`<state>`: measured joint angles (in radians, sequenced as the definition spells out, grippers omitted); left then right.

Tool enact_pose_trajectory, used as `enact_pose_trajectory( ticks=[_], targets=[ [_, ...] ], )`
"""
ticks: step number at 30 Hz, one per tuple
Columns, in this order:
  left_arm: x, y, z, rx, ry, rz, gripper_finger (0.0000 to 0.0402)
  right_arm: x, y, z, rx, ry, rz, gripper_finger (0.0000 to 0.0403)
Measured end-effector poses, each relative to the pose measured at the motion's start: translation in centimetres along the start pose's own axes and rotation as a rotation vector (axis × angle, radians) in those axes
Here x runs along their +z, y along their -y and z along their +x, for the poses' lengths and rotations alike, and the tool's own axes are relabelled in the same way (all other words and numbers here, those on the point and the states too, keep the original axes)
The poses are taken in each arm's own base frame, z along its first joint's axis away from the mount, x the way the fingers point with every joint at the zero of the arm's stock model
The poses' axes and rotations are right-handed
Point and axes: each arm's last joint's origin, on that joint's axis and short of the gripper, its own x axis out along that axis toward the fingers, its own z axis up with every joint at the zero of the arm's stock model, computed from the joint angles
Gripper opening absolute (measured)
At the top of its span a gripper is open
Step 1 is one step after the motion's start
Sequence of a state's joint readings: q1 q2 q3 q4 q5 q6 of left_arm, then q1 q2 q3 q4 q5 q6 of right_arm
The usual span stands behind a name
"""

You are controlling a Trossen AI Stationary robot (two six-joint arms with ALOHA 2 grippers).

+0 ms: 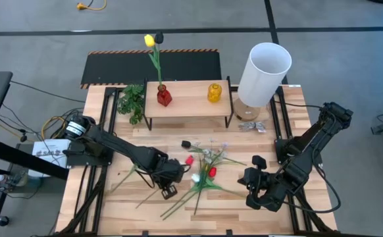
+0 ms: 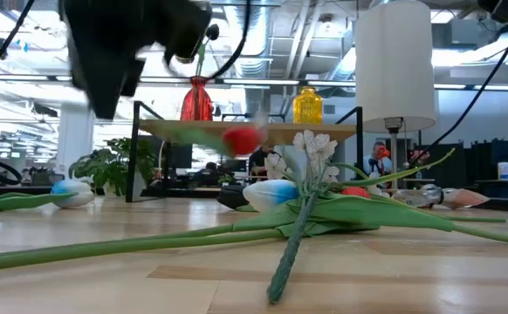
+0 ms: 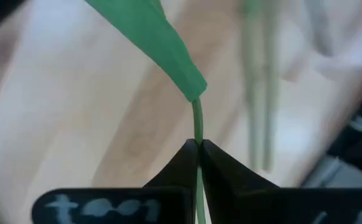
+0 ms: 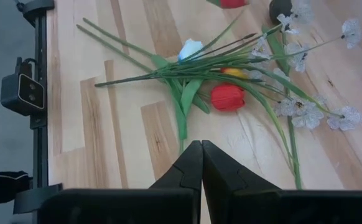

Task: Pick and place flowers into a vace then onto a shelf
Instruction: Put the left red flower into the red vase on the shelf

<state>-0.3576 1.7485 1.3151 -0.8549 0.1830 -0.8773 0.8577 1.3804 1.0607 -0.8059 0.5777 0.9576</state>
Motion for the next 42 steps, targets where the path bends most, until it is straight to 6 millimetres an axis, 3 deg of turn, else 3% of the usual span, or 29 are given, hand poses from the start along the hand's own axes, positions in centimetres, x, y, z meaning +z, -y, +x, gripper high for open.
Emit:
enact_pose_trajectory(
  ticks=[6, 10, 18, 23, 33, 42],
  targets=[
    [-0.2, 1.7, -4.1, -0.104, -0.113, 0.07, 0.0, 0.0, 0.0, 0.0, 0.007, -0.007, 0.002, 0.0],
    [-0.3, 2.4, -7.6, -0.195, -0.039, 0.092, 0.0, 0.0, 0.0, 0.0, 0.008, -0.009, 0.0, 0.0],
    [2.2, 4.4, -13.2, -0.508, 0.454, 0.274, 0.0, 0.0, 0.0, 0.0, 0.005, -0.01, -0.025, 0.0],
    [3.7, 4.5, -16.0, -0.547, 0.764, 0.436, 0.0, 0.0, 0.0, 0.0, 0.009, -0.014, -0.023, 0.0],
    [5.0, 1.8, -21.4, -0.301, 1.236, 0.546, 0.0, 0.1, -0.2, 0.0, 0.031, -0.006, -0.009, 0.0],
    [4.4, -2.3, -25.6, 0.291, 1.519, 0.185, 0.0, 0.1, -0.2, 0.0, 0.032, -0.005, -0.008, 0.0]
  ],
)
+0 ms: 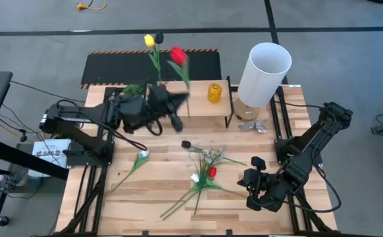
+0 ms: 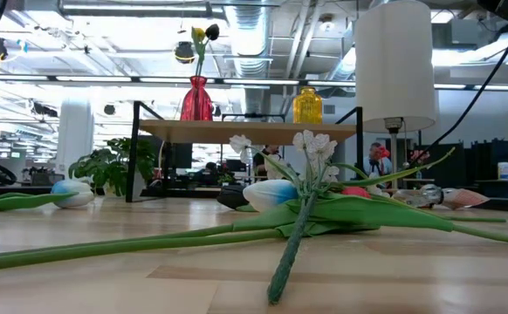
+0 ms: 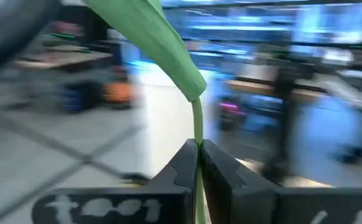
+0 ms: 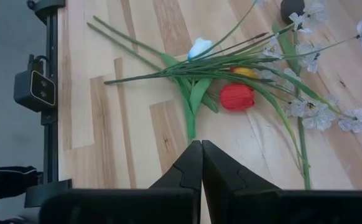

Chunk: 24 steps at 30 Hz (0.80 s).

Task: Pick and place flowers into a vace then onto a shelf
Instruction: Put the left red flower into the red vase on the shelf

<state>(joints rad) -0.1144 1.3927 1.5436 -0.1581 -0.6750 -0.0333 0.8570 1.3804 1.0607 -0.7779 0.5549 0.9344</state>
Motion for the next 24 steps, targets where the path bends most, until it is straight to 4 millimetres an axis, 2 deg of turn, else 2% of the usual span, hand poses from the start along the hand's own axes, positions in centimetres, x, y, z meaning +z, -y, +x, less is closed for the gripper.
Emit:
enact_pose_trajectory(
  ticks=[3, 6, 14, 20, 24],
  targets=[
    [0.3, -1.4, -0.3, 0.209, 0.017, 0.004, 0.0, 0.0, 0.0, 0.0, 0.0, 0.0, 0.002, 0.0],
    [-0.3, -2.6, -0.5, 0.358, 0.027, -0.005, 0.0, 0.0, 0.0, 0.0, 0.001, 0.002, 0.01, 0.0],
    [-2.9, -5.6, -1.2, 0.462, 0.139, -0.112, 0.0, 0.1, 0.0, 0.0, 0.001, 0.005, 0.019, 0.0],
    [-5.5, -7.1, -1.1, 0.566, 0.181, -0.083, 0.0, 0.1, 0.0, 0.0, 0.0, 0.007, 0.023, 0.0],
    [-6.1, -8.1, -0.6, 0.616, 0.184, -0.079, 0.0, 0.2, 0.1, 0.1, -0.005, 0.005, 0.036, 0.0]
  ],
)
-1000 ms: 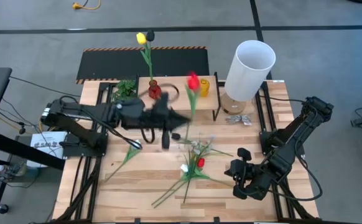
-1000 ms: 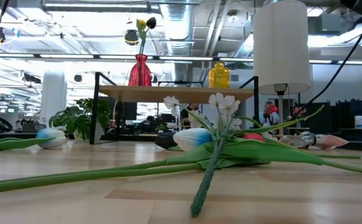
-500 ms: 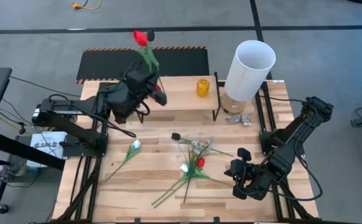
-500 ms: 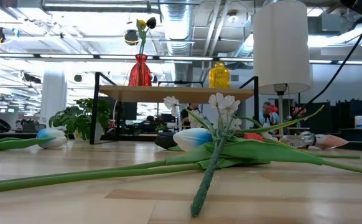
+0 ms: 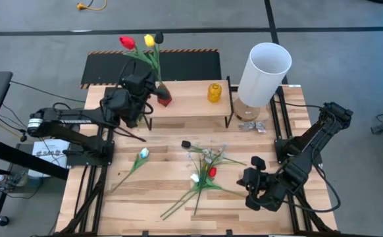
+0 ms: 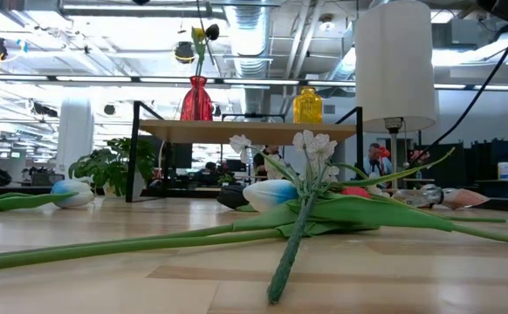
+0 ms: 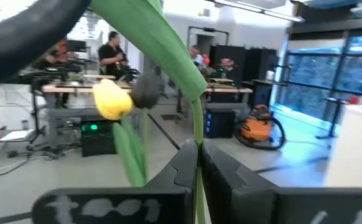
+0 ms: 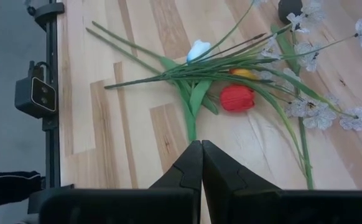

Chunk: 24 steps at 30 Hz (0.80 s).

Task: Pick and place flowers into a vace then onto a shelf
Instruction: Put the left red flower into the red vase on the shelf

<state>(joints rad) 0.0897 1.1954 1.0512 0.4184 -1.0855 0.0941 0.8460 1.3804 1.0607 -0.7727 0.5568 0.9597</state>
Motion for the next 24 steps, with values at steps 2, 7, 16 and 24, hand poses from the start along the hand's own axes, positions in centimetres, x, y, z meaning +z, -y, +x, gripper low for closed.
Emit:
enact_pose_trajectory(
  ticks=[2, 7, 16, 24],
  targets=[
    [-0.1, -0.3, 0.4, 0.021, 0.001, 0.006, 0.0, 0.1, 0.1, 0.1, -0.002, -0.001, 0.013, 0.0],
    [-0.1, -0.8, 1.2, 0.055, 0.006, 0.025, 0.0, 0.1, 0.1, 0.1, -0.002, -0.003, 0.031, 0.0],
    [-0.9, -1.5, 2.1, 0.096, -0.035, 0.072, 0.0, 0.1, 0.2, 0.1, -0.013, 0.003, 0.037, 0.0],
    [-1.3, -1.9, 2.5, 0.115, -0.054, 0.11, 0.0, 0.2, 0.3, 0.2, -0.024, 0.012, 0.04, 0.0]
  ],
)
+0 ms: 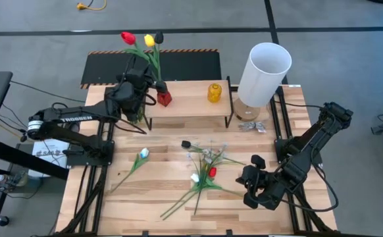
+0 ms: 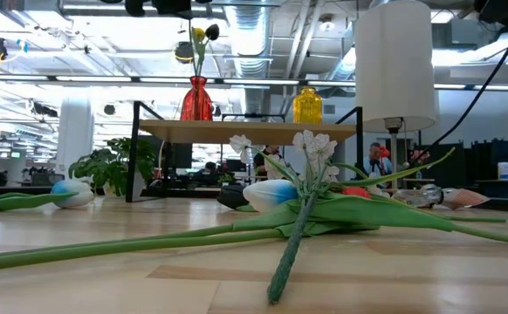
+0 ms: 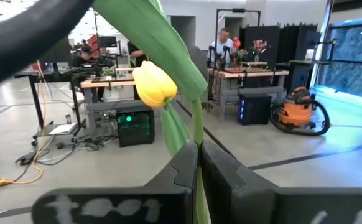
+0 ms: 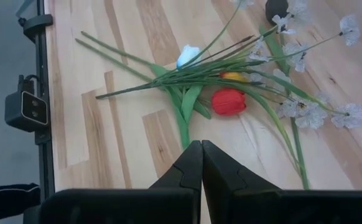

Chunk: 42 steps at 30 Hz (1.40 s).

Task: Pick and place flowers into a vace then onto a shelf
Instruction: Put the left red flower into the red vase on the shelf

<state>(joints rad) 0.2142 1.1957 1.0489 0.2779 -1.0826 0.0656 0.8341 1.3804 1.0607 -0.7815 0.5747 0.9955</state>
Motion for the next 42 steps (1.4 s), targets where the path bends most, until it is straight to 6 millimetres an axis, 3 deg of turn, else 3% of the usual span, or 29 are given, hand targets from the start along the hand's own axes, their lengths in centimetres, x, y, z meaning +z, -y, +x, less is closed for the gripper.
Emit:
enact_pose_trajectory(
  ticks=[9, 19, 27, 42],
  targets=[
    [-1.1, 0.0, 0.2, -0.019, -0.064, 0.008, 0.0, 0.0, 0.0, 0.0, 0.0, 0.0, 0.0, 0.0],
    [-3.5, 1.7, 1.1, -0.007, -0.112, 0.039, 0.0, 0.0, 0.0, 0.0, 0.004, 0.001, 0.025, 0.0],
    [-3.5, 1.3, 1.0, 0.109, -0.099, -0.039, 0.0, -0.2, -0.2, -0.1, 0.01, 0.0, 0.047, 0.0],
    [-4.5, 1.2, 0.9, 0.097, -0.156, -0.039, 0.0, -0.2, -0.2, -0.1, 0.008, 0.003, 0.039, 0.0]
  ],
)
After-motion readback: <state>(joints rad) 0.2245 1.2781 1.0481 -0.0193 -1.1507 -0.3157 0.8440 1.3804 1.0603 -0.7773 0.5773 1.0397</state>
